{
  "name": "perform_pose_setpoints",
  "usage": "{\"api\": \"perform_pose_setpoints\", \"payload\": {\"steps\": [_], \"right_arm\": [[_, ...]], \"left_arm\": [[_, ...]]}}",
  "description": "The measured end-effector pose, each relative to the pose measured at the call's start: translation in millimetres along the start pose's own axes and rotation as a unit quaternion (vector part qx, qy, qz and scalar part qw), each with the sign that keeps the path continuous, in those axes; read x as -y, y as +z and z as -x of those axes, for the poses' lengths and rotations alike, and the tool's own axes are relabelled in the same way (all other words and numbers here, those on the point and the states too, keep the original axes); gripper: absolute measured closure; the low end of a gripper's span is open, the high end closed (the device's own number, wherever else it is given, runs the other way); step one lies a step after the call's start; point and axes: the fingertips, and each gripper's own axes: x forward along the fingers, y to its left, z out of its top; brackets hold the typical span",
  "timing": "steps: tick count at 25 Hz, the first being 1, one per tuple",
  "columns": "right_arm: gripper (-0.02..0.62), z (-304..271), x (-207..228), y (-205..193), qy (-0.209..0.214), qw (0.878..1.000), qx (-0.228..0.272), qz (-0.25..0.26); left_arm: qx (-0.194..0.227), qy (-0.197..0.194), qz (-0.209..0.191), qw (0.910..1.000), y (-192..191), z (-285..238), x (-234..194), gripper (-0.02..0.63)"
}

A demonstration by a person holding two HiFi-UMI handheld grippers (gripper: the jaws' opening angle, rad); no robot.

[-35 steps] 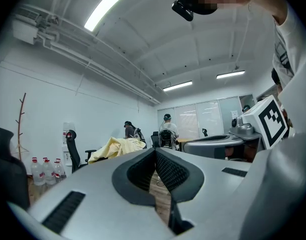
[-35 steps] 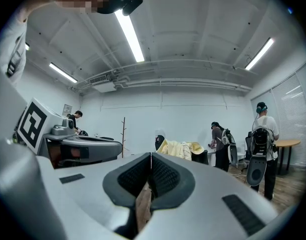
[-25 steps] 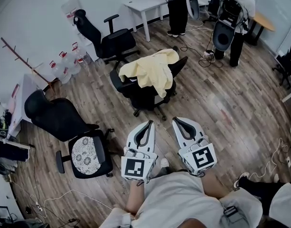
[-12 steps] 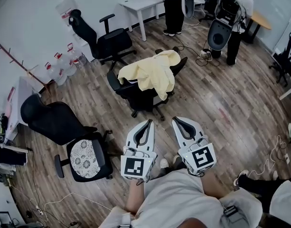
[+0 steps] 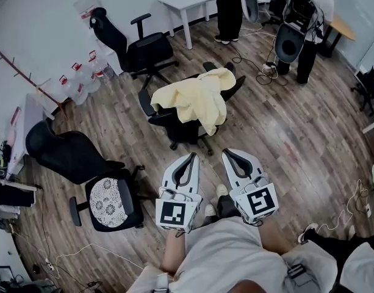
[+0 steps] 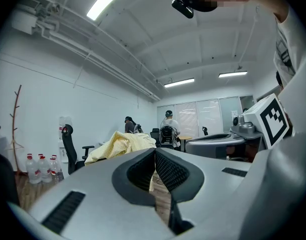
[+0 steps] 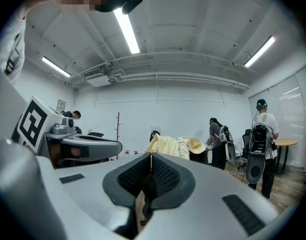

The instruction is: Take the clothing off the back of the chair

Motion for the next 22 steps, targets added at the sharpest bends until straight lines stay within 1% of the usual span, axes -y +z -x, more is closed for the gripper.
{"api": "perform_pose_setpoints", "payload": {"steps": [7,12,22], "right_arm": [[0.573,-13,30,-1,0.005,1.000,-0.003,-0.003],[0.572,-26,38,-1,0.013,1.000,-0.005,0.001],[0.572,-47,50,-5,0.023,1.000,-0.009,-0.005]], "left_arm": [[0.000,0.012,-0.003,0.9999,3,-28,2,0.588],[-0.005,0.023,-0.002,0.9997,1,-39,-6,0.588],[-0.008,0.027,-0.001,0.9996,0,-59,-17,0.588]]}}
